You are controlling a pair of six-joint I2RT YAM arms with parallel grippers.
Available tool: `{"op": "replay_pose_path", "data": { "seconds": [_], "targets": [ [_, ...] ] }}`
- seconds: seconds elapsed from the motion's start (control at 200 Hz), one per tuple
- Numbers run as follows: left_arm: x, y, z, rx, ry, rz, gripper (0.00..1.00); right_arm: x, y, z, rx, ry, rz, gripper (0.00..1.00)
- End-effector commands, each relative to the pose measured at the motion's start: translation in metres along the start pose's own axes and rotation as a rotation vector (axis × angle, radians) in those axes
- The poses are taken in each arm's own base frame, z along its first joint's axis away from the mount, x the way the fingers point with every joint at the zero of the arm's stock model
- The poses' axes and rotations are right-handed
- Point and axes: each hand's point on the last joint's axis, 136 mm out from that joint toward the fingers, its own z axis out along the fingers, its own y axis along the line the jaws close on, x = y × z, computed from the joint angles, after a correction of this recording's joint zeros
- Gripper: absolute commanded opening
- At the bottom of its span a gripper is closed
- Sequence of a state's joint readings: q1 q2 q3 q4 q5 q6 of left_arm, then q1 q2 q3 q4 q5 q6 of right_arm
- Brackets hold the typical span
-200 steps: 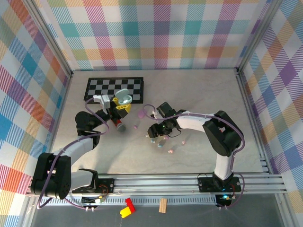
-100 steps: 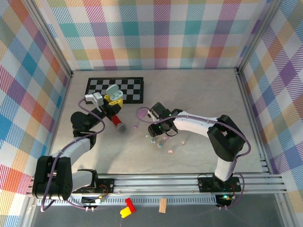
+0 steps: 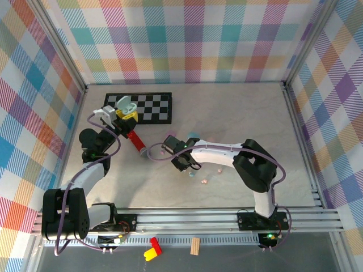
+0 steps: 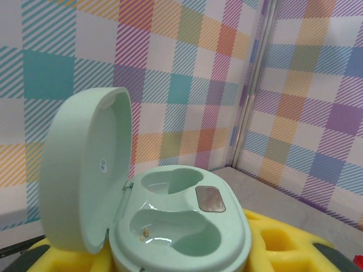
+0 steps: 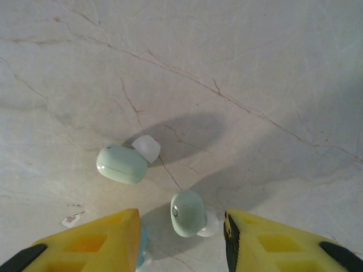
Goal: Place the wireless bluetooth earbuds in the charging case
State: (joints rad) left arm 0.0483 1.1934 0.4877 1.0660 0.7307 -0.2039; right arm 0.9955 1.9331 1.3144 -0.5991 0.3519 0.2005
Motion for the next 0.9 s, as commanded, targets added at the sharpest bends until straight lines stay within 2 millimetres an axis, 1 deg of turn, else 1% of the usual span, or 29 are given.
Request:
{"op": "replay_pose_path", "data": {
  "seconds": [0.0,0.175,0.29,0.795,0.895],
  "targets": [
    [-0.022,-0.002,0.000,0.006,-0.044,0.065,0.24,0.003,-0.003,0.002,0.034,0.032,-0.012,0.41],
    [-0.021,-0.003,0.000,0.013,-0.041,0.055,0.24,0.002,-0.004,0.006,0.055,0.046,-0.008,0.34],
    [-0.019,-0.003,0.000,0.016,-0.041,0.053,0.24,-0.001,-0.004,0.007,0.057,0.043,-0.008,0.31],
    [-0.020,-0.003,0.001,0.024,-0.045,0.050,0.24,0.000,-0.004,0.016,0.083,0.088,-0.058,0.31],
    [-0.019,-0.003,0.001,0.025,-0.044,0.049,0.24,0.002,-0.003,0.017,0.081,0.096,-0.058,0.27]
  ]
}}
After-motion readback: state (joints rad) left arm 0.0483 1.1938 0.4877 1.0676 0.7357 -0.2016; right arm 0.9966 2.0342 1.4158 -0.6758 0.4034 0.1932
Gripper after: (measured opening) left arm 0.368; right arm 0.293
